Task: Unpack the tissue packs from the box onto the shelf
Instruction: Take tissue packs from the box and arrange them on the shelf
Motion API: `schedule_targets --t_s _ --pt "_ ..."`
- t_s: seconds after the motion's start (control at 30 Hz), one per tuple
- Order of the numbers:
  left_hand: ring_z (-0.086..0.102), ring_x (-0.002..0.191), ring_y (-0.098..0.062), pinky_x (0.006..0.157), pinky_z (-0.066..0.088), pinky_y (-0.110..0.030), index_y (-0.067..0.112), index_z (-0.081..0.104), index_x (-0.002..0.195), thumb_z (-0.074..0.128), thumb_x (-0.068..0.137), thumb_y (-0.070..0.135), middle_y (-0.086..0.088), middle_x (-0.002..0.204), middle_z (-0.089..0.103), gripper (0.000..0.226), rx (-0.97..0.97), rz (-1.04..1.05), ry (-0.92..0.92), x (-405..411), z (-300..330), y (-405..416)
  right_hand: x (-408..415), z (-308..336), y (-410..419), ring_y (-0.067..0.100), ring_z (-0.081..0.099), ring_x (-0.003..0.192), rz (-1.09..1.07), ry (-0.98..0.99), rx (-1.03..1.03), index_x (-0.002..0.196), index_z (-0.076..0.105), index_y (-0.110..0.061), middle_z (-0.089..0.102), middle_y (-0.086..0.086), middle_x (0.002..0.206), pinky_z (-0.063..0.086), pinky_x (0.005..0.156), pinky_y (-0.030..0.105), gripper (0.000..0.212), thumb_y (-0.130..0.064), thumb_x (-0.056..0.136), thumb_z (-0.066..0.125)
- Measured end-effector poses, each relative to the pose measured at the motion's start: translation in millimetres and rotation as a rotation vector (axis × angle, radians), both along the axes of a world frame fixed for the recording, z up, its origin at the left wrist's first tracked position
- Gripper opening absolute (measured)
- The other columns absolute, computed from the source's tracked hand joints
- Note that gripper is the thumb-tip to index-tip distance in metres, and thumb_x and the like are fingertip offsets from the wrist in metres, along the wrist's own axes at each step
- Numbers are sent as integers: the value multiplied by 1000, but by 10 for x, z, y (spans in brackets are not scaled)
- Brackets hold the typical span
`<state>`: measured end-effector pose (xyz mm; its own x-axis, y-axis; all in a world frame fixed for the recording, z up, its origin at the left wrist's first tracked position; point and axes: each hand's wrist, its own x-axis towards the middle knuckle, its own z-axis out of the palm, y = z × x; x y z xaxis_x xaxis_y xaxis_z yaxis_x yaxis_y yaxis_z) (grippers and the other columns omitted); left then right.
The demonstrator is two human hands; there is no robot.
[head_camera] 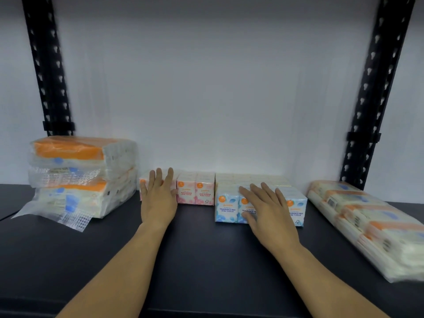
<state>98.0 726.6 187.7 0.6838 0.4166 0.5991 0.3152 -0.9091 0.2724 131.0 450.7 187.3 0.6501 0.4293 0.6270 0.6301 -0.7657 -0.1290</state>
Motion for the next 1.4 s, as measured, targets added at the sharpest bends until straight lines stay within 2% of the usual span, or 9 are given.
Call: schedule_targets --t_s 0.2,0.4,0.6,0.8,0.97,1.13,1.23,1.33,1.4 --pt "5 154 -25 123 4 -52 23 20 157 33 103 24 -10 165 14 55 12 -38 49 -366 -26 -264 -32 6 -22 21 5 154 -2 12 -35 156 22 -32 23 0 164 -7 122 38 63 -34 100 51" --pt "-1 154 -23 122 -2 -52 22 19 158 36 101 27 -8 166 11 59 -4 -143 105 -857 -27 -628 -231 33 -62 29 15 152 9 -74 -32 151 38 -21 35 9 158 -2 122 54 61 -30 94 59" --pt "-1 154 -24 119 -4 -58 29 -10 157 40 101 34 -9 167 -3 75 -126 -269 211 -1458 -55 -855 -752 20 -171 32 20 150 87 12 166 145 48 -18 40 11 155 3 121 61 53 -22 93 60" --pt "10 154 -22 125 1 -47 24 7 159 34 103 39 -9 166 11 64 43 -339 88 -2236 -443 -1144 -1927 -256 -359 14 28 148 294 201 503 142 51 -23 46 -3 151 16 124 38 47 -22 96 60" --pt "2 154 -13 125 -1 -38 23 19 158 42 101 26 1 167 7 61 -170 -539 51 -3027 -1208 -1409 -2591 -1116 -575 13 47 134 329 258 615 130 62 -16 58 -2 136 34 116 35 37 -9 93 65" --pt "35 144 -21 115 36 -39 22 38 150 47 95 35 -1 161 28 57 -503 -346 309 -3491 -2216 -1385 -2861 -2138 -673 10 49 126 236 532 392 130 61 -22 59 -6 130 41 108 32 40 -16 92 67" --pt "45 134 -25 113 37 -34 16 50 140 46 92 44 -2 145 47 56 -536 -289 488 -3523 -2620 -1334 -2927 -2587 -681 14 51 123 185 673 197 133 57 -27 58 -7 131 43 104 34 44 -25 90 68" --pt "46 132 -23 112 37 -37 19 42 146 53 98 32 -2 151 42 52 -680 -289 682 -3467 -2843 -1317 -2938 -2899 -659 16 50 126 129 719 10 135 54 -32 56 -8 135 42 105 37 50 -27 87 69" --pt "44 134 -26 110 39 -42 21 40 148 52 98 35 -4 152 42 54 -649 -280 821 -3449 -2995 -1289 -2925 -3045 -619 17 48 130 114 753 -79 137 52 -31 53 -6 140 40 108 36 57 -26 84 70"
